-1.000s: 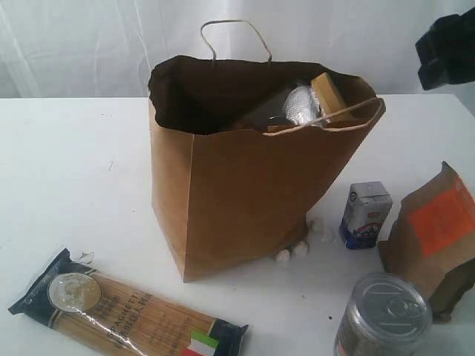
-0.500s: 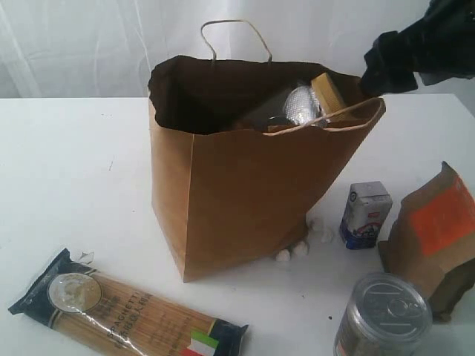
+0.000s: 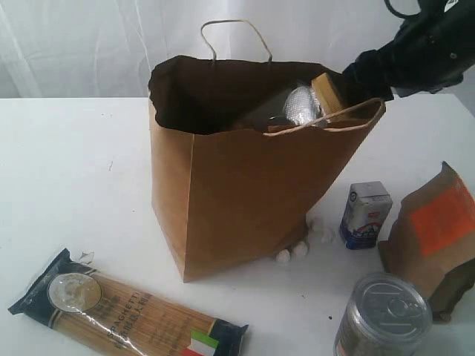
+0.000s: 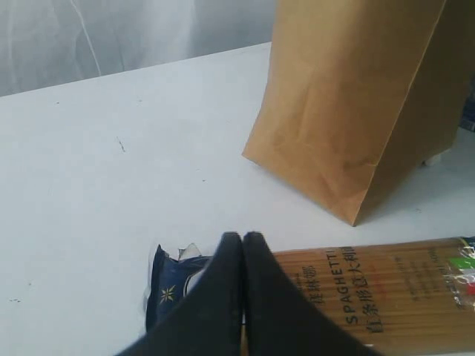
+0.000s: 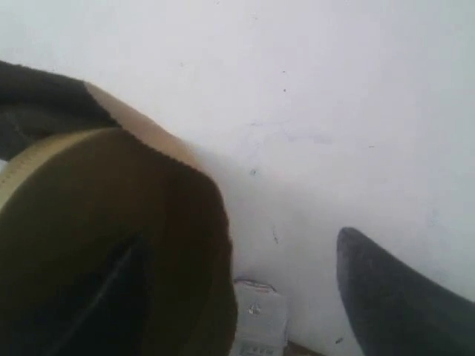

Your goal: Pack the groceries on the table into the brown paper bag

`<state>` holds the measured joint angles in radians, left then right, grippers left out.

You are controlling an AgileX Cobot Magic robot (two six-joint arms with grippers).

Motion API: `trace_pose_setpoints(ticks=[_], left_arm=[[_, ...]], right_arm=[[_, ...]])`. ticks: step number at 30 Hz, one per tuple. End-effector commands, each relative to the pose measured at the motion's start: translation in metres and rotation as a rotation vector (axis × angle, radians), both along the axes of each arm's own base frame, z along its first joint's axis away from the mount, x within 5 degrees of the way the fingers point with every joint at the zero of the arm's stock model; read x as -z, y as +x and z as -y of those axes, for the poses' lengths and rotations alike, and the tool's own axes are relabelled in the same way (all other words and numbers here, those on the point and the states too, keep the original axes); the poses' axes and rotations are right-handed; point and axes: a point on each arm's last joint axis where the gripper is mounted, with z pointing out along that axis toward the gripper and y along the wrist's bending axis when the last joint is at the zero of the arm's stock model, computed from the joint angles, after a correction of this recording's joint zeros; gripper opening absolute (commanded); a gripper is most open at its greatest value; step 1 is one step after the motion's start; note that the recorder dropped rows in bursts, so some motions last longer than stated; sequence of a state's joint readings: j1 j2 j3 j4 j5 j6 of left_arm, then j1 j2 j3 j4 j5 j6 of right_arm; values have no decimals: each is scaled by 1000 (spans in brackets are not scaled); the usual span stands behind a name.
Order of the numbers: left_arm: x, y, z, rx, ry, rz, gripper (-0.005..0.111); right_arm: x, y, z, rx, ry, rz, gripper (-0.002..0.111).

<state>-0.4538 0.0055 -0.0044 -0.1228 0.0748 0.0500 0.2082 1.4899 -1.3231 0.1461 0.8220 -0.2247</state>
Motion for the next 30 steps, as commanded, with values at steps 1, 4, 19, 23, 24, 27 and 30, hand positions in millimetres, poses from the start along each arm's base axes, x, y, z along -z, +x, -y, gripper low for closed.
trace_pose_setpoints(ticks=[1, 4, 19, 23, 24, 27, 30], left_arm=[[1, 0, 0, -3, -3, -2, 0], [1, 0, 0, -3, -3, -2, 0], [1, 0, 0, -3, -3, -2, 0], [1, 0, 0, -3, -3, -2, 0], [1, 0, 0, -3, -3, -2, 0], [1, 0, 0, -3, -3, -2, 0], [1, 0, 0, -3, -3, -2, 0]], right_arm=[[6, 8, 2, 9, -2, 15, 61], [11, 10, 1, 8, -4, 0, 52], [0, 8, -2, 10, 59, 50, 0], [-10, 2, -2, 0, 78, 84, 0], [-12, 0, -2, -1, 80, 91, 0], [-15, -3, -1, -3, 80, 91, 0], [-14, -4, -1, -8, 65, 75, 0]])
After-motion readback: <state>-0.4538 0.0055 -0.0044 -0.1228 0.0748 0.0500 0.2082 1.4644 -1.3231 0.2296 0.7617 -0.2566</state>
